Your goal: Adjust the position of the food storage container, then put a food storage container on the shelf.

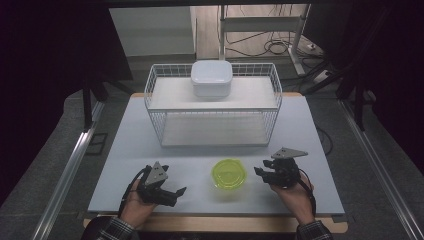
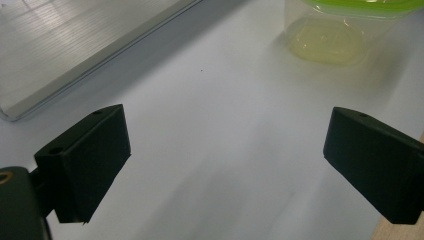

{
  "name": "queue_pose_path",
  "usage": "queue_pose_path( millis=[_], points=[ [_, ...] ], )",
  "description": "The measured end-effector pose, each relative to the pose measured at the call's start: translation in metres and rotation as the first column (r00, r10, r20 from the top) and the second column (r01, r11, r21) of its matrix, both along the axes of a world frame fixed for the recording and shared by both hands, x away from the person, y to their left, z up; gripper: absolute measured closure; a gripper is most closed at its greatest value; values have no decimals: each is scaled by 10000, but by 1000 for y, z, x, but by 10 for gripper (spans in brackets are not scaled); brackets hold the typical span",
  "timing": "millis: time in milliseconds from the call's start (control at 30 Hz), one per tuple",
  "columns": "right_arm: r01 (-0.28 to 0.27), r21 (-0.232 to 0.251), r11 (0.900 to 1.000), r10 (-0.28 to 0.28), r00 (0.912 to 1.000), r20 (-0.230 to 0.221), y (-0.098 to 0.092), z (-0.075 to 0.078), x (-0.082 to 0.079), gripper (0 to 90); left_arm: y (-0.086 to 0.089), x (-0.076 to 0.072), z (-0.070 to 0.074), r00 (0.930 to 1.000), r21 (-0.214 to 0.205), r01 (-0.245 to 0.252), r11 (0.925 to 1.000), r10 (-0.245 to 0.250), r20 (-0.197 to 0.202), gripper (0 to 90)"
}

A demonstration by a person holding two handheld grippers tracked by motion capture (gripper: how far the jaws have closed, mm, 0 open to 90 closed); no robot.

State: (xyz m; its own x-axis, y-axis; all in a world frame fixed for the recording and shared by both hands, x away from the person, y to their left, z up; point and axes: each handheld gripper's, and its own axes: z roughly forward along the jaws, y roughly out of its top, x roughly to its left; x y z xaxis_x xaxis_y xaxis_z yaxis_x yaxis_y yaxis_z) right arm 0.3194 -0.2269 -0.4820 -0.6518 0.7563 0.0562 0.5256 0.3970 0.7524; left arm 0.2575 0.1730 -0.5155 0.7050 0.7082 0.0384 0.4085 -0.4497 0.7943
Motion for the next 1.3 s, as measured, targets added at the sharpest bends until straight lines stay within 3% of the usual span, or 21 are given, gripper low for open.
queue_pose_path(
  millis=[233, 400, 567, 867, 1000, 1100, 1233, 1300],
  points=[
    [98, 374, 9993, -108, 9996, 271, -3, 2, -2, 329, 0, 0, -1, 9999, 62, 9, 10000, -10, 112, 43],
    [117, 407, 9991, -130, 9994, 321, -3, 1, -2, 277, 0, 0, -1, 9999, 64, 3, 10000, -4, 144, 43],
    [208, 525, 9984, -213, 9997, 81, -2, -3, 0, 186, -1, 0, -2, 9999, 104, 15, 9999, -16, 152, 41],
    [25, 609, 9981, -36, 9998, 170, 3, -6, 2, 54, -1, 0, -2, 9998, 145, 26, 9999, -29, 201, 40],
    [-106, 699, 9975, 97, 9999, 125, 7, -5, 2, 42, -1, 0, -2, 9998, 166, 31, 9999, -35, 212, 40],
    [-271, 783, 9966, 288, 9994, -204, 12, -3, 2, 36, -2, -1, -2, 9998, 170, 54, 9998, -58, 206, 40],
    [-602, 969, 9935, 678, 9947, -772, 22, -2, 3, 124, -2, 0, -3, 9998, 170, 74, 9998, -77, 173, 40],
    [-611, 1012, 9930, 694, 9943, -807, 24, -1, 4, 155, -2, 0, -3, 9998, 177, 73, 9998, -76, 173, 40]
  ],
)
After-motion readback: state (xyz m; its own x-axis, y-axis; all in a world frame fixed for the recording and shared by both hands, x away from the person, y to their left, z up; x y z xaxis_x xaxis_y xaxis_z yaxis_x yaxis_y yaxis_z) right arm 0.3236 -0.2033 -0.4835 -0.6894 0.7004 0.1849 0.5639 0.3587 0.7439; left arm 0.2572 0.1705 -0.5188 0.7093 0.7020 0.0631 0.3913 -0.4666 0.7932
